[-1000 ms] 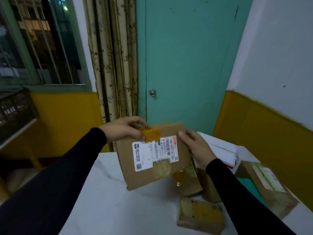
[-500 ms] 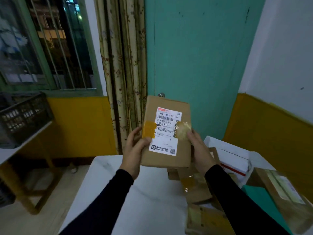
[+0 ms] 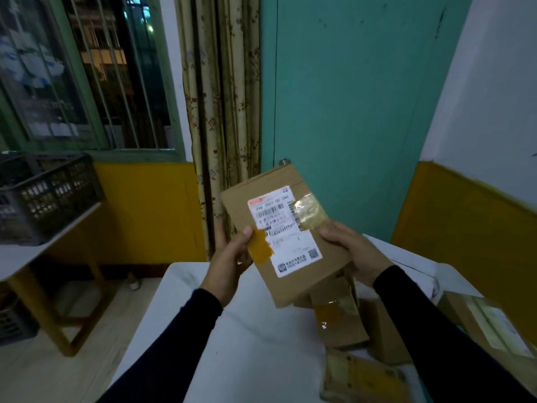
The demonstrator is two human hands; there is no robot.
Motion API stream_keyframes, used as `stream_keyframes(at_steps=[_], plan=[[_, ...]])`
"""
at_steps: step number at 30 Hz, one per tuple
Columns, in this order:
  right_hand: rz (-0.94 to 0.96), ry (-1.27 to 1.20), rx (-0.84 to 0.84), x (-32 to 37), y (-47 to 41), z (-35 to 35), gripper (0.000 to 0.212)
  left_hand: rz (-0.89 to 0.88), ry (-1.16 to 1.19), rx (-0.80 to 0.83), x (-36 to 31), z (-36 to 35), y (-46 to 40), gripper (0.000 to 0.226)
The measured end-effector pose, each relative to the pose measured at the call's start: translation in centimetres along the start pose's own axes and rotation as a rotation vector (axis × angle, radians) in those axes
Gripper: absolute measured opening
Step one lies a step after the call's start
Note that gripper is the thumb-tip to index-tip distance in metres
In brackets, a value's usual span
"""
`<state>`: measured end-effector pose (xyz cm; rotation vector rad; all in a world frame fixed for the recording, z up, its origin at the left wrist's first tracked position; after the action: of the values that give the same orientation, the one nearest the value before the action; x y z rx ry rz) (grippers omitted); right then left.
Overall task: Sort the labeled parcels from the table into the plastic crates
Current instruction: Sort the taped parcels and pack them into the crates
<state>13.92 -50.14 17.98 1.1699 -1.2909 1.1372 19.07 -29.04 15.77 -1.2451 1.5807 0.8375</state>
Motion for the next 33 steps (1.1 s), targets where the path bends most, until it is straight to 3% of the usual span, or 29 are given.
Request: stream_keyframes(at_steps=[3, 7, 15, 20, 24, 29, 31, 33], plan=[[-0.016, -0.010, 0.048, 0.2, -0.3, 0.3, 0.040, 0.023, -0.057, 0.065, -0.6, 0.2, -0.3, 0.075], [-0.006, -0.050, 0.040, 0.2, -0.7, 0.1, 0.025, 0.005, -0.043, 0.011, -0.1, 1.0, -0.3, 0.069], [-0.061, -0.036, 0.071, -1.5, -0.6, -0.9, 0.037, 0.006, -0.111, -0.019, -0.8, 2.4, -0.6, 0.081], [-0.093, -0.051, 0.094, -3.8, -2.4, -3.5, 0.054, -0.012, -0.158, -0.137, -2.8, 6.3, 0.3, 0.081], [-0.114, -0.067, 0.272, -5.4, -4.1, -11.3, 0.078, -0.004, -0.200, -0.241, -4.1, 11.6, 3.1, 0.091], [-0.185, -0.138, 0.520, -7.1, -3.1, -25.0, 0.072, -0.007, -0.181, -0.435, -6.3, 21.4, 8.5, 0.102], [-0.182, -0.143, 0.570, -7.5, -2.6, -29.8, 0.079, -0.038, -0.184, -0.498, -8.1, 25.3, 10.5, 0.102], [-0.157, -0.146, 0.582, -7.4, -2.2, -35.4, 0.072, -0.074, -0.165, -0.536, -10.2, 30.1, 12.6, 0.095]])
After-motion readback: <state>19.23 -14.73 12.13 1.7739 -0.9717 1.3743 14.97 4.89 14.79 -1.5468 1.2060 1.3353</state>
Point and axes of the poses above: each hand's wrist, its own y-axis away from the middle knuckle, its own z-axis out of the back of the hand, x = y × z, the point moved 10 cm from there along -y, towards the middle knuckle, and after that the axes turned 1 degree about -x, right-handed, at the moved point
